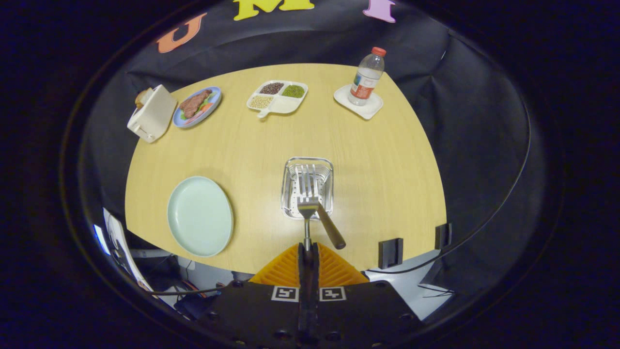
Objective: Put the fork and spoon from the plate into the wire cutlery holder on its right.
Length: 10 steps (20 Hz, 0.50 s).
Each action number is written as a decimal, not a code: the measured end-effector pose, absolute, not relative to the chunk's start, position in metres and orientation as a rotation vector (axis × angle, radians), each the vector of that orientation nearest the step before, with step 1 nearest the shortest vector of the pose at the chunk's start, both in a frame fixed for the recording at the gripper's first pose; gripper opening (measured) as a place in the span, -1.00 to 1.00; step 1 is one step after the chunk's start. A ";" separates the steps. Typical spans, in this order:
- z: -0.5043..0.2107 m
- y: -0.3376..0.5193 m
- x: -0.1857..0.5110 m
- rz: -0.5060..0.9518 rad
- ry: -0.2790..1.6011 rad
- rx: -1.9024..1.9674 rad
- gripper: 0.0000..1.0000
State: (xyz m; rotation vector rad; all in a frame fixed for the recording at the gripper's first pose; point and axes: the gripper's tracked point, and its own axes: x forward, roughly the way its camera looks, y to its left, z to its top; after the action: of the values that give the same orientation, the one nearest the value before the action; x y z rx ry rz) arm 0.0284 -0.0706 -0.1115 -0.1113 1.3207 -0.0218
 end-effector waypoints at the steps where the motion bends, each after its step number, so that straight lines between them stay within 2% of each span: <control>1: -0.113 -0.070 0.029 -0.018 1.332 -0.106 -0.98; 10: -0.125 -0.072 0.043 -0.027 1.396 -0.087 -0.96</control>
State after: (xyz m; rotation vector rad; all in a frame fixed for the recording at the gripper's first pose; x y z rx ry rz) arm 0.0427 -0.0722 -0.1246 -0.0871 1.3956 -0.0272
